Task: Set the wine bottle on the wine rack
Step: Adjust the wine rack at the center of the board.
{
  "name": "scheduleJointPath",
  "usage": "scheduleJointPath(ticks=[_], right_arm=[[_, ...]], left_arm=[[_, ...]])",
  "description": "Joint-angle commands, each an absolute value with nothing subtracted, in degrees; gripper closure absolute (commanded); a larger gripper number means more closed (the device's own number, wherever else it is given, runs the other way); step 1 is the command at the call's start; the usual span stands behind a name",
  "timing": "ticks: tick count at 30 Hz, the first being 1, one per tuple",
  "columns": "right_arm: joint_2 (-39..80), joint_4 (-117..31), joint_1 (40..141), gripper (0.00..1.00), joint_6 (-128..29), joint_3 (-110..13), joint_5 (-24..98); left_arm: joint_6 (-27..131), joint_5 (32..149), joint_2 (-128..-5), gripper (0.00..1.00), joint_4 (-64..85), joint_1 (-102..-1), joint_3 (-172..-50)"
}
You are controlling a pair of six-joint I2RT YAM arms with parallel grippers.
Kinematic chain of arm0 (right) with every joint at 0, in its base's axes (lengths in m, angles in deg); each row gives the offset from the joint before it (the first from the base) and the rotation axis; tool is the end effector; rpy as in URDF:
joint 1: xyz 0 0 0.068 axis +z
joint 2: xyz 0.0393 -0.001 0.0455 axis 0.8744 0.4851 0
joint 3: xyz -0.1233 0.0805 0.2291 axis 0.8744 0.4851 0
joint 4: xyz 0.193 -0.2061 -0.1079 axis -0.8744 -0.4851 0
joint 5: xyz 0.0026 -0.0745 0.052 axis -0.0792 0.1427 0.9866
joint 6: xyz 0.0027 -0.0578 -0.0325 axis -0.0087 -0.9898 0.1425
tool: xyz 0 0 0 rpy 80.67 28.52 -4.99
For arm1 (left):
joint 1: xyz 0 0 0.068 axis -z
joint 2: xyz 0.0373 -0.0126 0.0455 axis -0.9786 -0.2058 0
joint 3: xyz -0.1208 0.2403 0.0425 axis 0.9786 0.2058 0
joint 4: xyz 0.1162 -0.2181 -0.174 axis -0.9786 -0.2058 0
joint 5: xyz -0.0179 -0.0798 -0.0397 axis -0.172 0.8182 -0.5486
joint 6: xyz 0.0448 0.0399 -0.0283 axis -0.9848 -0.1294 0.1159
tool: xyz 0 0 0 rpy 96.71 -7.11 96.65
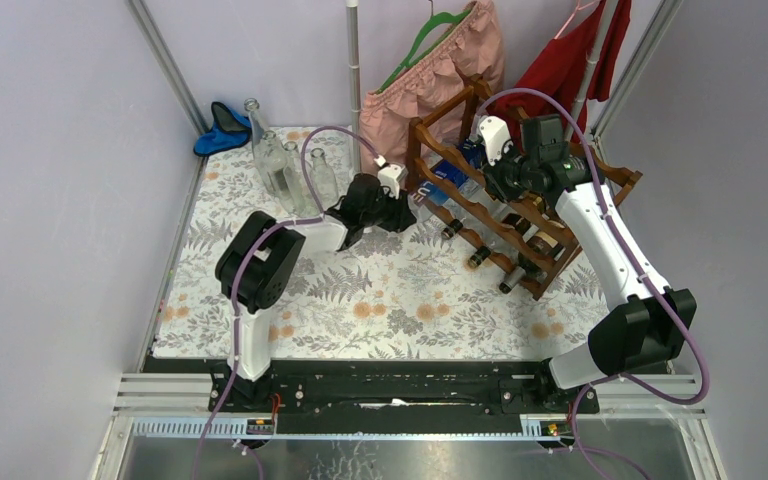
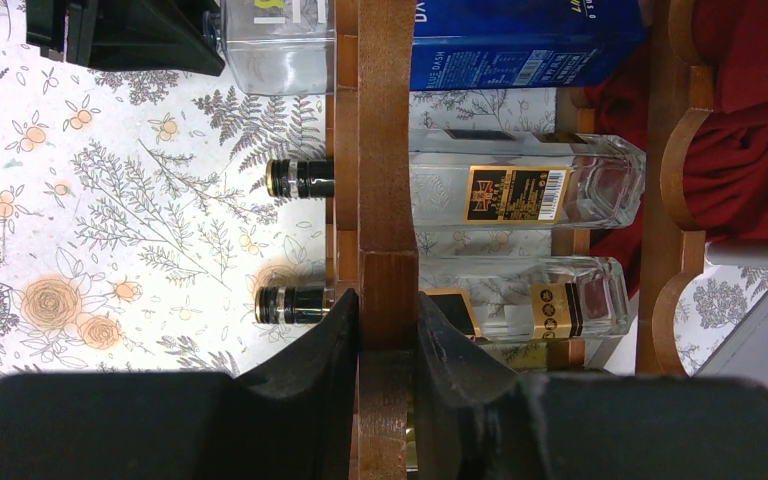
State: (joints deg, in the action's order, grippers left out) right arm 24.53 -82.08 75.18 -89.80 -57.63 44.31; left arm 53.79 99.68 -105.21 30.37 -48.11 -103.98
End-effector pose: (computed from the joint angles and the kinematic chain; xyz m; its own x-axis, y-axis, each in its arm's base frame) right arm 0.3660 0.1067 0.3556 -0.2799 -0.6169 -0.7356 -0.6997 0.6557 -0.2837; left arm 0.4014 -0.2503 0.1167 -0.5514 0.0691 -0.8314 0.6000 0.7253 -0.3377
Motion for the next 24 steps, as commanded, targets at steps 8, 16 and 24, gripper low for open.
scheduleJointPath(ticks=[8, 16, 24], right_arm=[[21.6, -86.0, 77.3, 1.0, -90.8, -57.3, 52.8], [21.6, -86.0, 77.3, 1.0, -91.0, -56.9, 53.0], [21.3, -85.7, 77.3, 1.0, -91.0, -56.3, 53.3]], left_arm=[[52.0, 100.1, -109.4, 0.98, 27.8, -48.1, -107.2], [57.2, 100.5, -111.0, 0.95, 31.9, -48.2, -108.7], [64.7, 100.2, -112.9, 0.9, 37.0, -48.2, -108.1]])
